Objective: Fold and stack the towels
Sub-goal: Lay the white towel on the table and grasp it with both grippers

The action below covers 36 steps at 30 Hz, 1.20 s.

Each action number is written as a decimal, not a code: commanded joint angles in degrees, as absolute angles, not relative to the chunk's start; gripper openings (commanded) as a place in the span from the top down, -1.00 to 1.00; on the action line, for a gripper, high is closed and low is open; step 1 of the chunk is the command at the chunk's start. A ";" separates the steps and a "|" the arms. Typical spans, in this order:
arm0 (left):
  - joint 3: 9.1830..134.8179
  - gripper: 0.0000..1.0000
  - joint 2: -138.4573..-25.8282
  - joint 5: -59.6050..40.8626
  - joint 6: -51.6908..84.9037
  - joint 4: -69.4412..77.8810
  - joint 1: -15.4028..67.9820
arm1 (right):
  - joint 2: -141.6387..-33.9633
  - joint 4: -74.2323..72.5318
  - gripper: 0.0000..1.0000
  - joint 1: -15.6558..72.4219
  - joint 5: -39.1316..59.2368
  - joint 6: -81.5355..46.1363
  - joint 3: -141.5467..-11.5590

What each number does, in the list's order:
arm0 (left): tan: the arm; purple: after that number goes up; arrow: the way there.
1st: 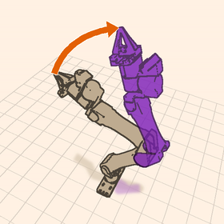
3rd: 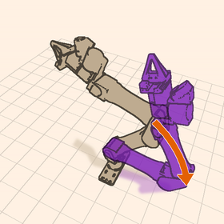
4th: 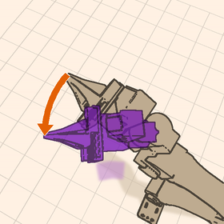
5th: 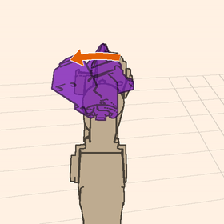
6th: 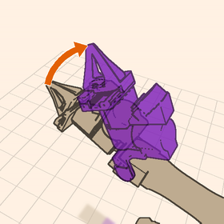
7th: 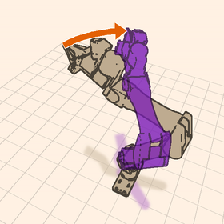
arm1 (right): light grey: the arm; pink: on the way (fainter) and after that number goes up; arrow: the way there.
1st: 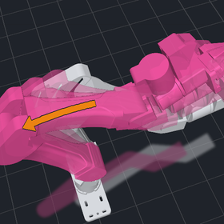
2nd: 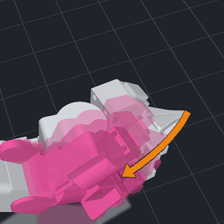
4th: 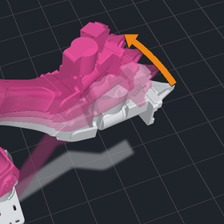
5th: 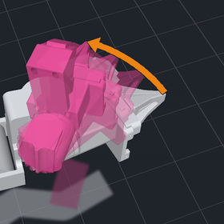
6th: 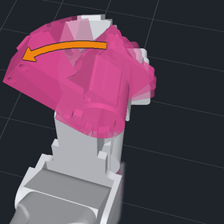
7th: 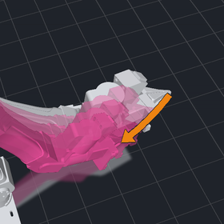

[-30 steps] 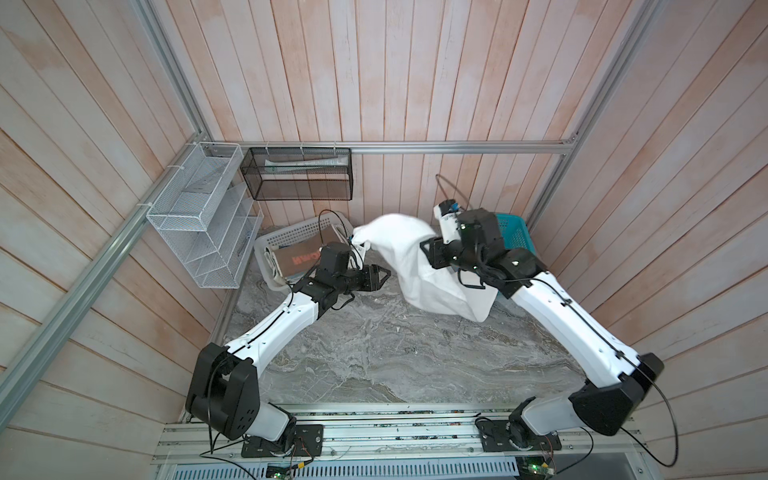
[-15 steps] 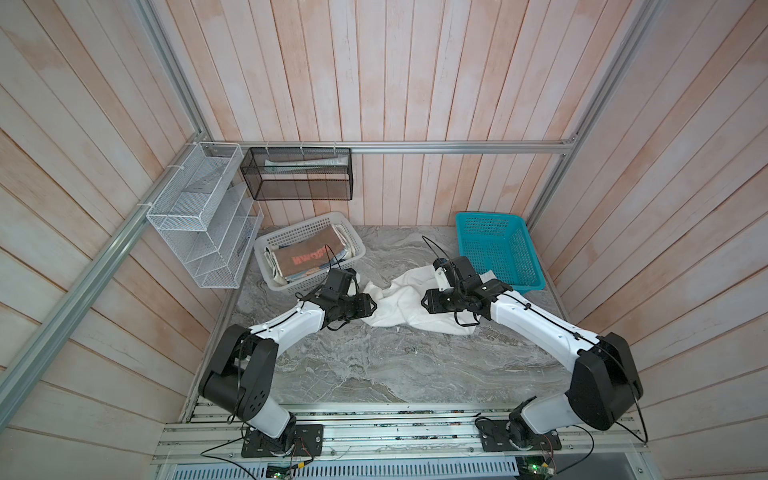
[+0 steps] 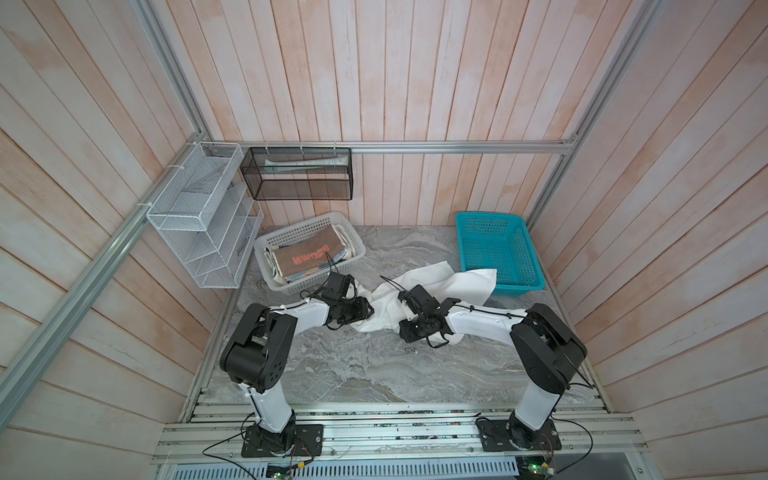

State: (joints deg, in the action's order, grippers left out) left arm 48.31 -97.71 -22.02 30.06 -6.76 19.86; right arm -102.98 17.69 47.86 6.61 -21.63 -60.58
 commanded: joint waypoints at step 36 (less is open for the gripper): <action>51.95 -0.12 -98.24 -10.15 28.43 -21.07 33.07 | -91.66 32.83 -0.06 28.18 -16.12 -27.92 -51.63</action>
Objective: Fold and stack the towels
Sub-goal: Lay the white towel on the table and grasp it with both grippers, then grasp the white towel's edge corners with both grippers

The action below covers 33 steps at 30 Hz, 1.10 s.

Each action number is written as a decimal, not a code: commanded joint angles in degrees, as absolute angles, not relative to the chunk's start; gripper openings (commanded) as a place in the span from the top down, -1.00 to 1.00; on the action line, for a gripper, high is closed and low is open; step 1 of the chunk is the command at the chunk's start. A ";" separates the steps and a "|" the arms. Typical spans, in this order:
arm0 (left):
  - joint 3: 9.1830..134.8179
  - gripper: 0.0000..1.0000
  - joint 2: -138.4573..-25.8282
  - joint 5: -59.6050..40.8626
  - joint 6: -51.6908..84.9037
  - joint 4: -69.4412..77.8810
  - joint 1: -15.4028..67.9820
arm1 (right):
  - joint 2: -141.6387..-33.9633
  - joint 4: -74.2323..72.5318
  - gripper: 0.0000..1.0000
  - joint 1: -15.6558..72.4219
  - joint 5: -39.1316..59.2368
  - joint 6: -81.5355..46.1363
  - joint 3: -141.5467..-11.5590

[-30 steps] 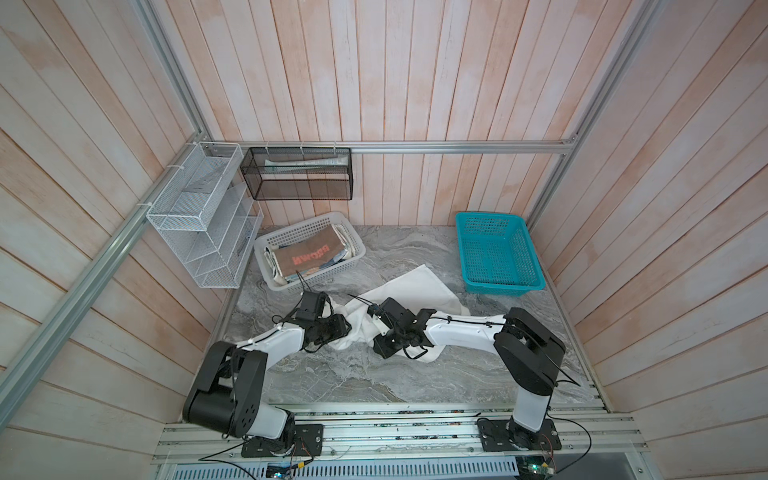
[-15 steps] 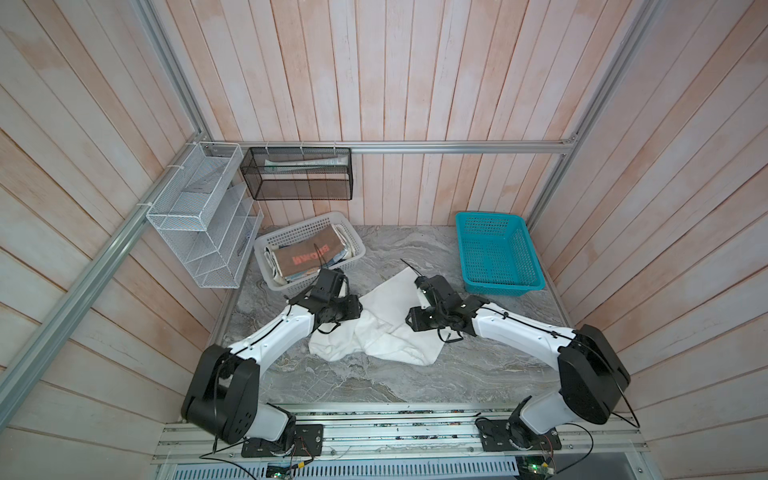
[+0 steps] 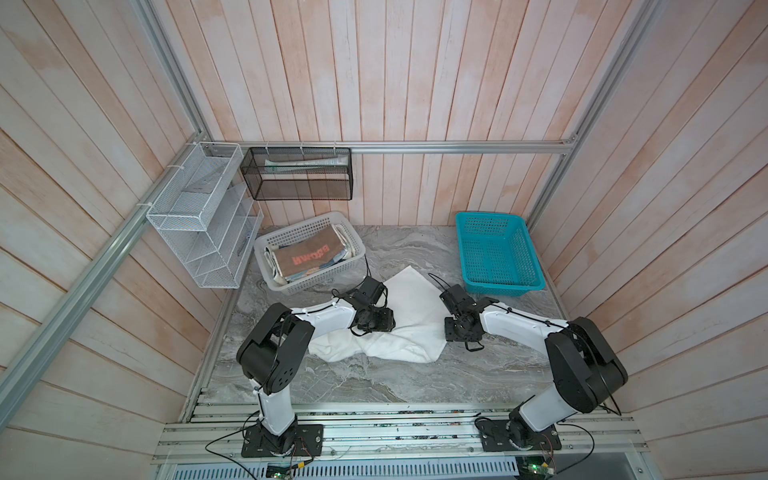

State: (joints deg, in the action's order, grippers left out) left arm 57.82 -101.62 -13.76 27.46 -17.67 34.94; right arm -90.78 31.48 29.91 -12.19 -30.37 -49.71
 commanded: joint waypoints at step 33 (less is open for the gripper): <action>91.63 -0.21 -120.14 -1.15 16.39 -30.60 25.34 | -93.78 10.58 0.70 23.82 9.78 -34.32 -46.76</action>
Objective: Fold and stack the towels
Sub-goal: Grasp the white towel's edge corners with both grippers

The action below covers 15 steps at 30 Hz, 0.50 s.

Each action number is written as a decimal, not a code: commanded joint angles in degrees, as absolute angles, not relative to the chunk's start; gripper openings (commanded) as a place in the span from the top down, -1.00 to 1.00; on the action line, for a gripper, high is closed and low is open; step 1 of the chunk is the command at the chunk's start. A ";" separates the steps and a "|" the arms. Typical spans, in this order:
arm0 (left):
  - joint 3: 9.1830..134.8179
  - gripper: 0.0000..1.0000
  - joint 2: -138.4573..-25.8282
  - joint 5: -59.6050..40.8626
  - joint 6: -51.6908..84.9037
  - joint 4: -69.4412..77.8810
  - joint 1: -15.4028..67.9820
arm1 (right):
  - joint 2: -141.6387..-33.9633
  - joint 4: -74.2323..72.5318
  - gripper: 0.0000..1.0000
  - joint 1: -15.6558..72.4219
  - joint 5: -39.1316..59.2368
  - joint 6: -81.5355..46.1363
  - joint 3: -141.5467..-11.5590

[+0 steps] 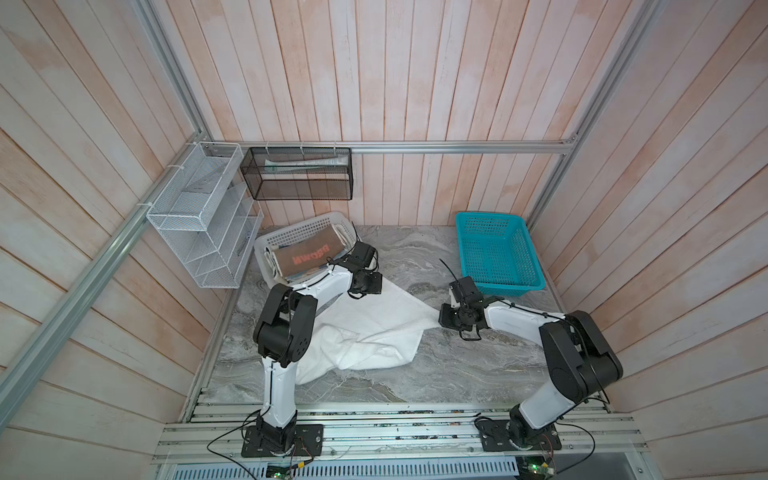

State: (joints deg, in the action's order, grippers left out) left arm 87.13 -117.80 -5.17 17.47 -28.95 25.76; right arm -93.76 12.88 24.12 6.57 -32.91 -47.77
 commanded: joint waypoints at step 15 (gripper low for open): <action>111.36 -0.25 -135.88 -4.65 12.27 -36.91 25.09 | -83.68 12.83 1.00 23.75 8.60 -34.29 -36.45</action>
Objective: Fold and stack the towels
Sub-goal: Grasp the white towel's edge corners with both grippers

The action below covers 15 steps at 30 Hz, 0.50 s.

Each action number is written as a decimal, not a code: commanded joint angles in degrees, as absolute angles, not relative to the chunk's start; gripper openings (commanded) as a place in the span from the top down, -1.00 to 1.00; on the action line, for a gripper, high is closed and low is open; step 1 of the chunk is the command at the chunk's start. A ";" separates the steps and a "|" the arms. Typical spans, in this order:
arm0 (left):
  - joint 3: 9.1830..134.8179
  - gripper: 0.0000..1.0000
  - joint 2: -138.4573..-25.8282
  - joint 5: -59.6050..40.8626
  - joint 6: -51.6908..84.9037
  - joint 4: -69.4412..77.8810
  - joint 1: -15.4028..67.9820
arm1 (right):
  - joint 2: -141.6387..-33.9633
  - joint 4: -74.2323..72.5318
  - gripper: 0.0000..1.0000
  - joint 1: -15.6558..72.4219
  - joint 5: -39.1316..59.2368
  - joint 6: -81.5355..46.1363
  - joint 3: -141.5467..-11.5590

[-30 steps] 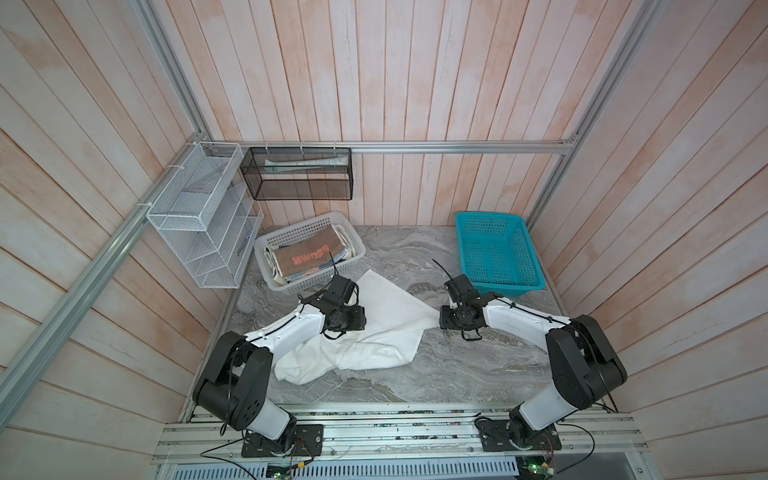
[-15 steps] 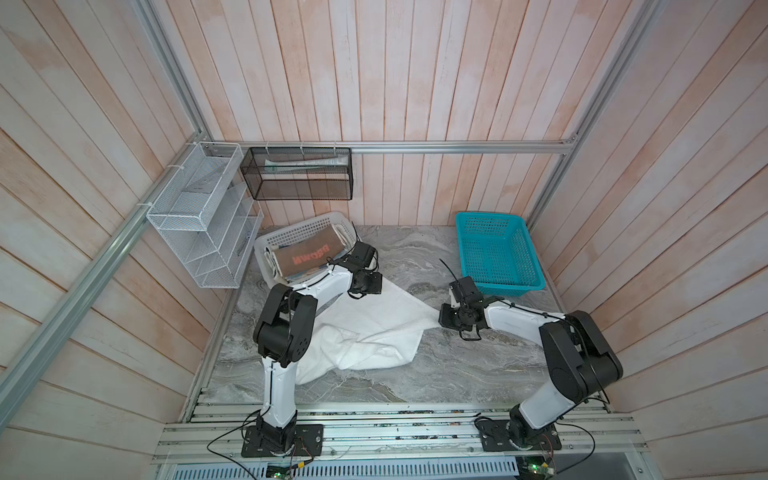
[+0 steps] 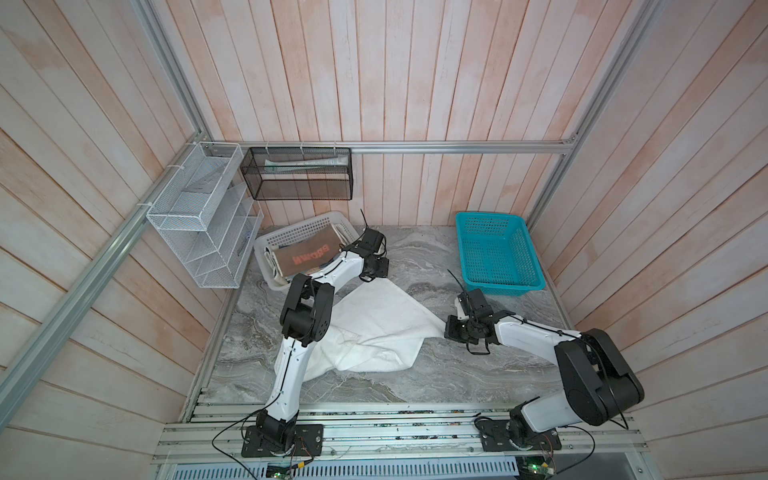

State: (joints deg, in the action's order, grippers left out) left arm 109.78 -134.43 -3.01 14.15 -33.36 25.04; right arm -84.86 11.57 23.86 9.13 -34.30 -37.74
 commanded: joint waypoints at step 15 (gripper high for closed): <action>109.04 0.08 -139.65 -6.50 9.27 -39.96 25.80 | -84.39 15.64 1.00 23.69 7.39 -31.60 -39.92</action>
